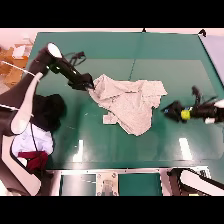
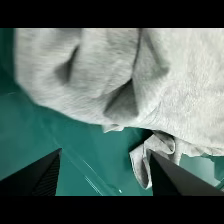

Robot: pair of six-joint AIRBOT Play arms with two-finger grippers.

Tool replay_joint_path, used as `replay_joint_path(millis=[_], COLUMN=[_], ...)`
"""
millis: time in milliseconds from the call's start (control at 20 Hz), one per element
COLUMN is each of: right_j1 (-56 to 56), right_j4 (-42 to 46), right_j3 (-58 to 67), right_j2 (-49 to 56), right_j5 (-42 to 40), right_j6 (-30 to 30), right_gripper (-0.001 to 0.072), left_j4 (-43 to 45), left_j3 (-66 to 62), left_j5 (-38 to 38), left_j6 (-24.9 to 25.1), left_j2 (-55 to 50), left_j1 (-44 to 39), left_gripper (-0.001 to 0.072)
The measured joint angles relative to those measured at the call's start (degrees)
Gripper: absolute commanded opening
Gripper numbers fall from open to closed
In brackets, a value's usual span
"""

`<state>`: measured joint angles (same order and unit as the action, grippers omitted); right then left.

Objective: Fold the shirts.

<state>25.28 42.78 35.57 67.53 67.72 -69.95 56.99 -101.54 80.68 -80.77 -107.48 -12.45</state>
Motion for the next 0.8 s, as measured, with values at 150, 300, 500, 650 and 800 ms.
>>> replay_joint_path(millis=[150,300,500,650,800], right_j1=[-2.1,-7.5,-16.7,-21.3,-22.2], right_j4=[-0.8,-4.3,-11.3,-15.4,-16.4], right_j3=[-11.2,-17.4,-20.1,-19.7,-17.4], right_j2=[-3.0,-4.1,-4.5,-4.5,-4.4], right_j5=[-2.4,-5.6,-13.5,-20.7,-23.4], right_j6=[-0.9,-1.3,-0.3,1.0,3.5], right_gripper=[0.0438,0.0438,0.0414,0.0036,0.0010], left_j4=[-0.2,-0.2,-0.7,-1.5,-1.7], left_j3=[4.1,5.8,6.4,4.9,-0.7], left_j5=[-7.1,-14.1,-15.8,-14.2,-10.7], left_j6=[1.0,1.3,1.7,2.6,2.9], left_j2=[-0.1,-0.4,-0.8,-0.9,-0.9], left_j1=[-5.0,-7.7,-9.1,-9.3,-8.9], left_gripper=[0.0608,0.0305,0.0022,0.0021,0.0021])
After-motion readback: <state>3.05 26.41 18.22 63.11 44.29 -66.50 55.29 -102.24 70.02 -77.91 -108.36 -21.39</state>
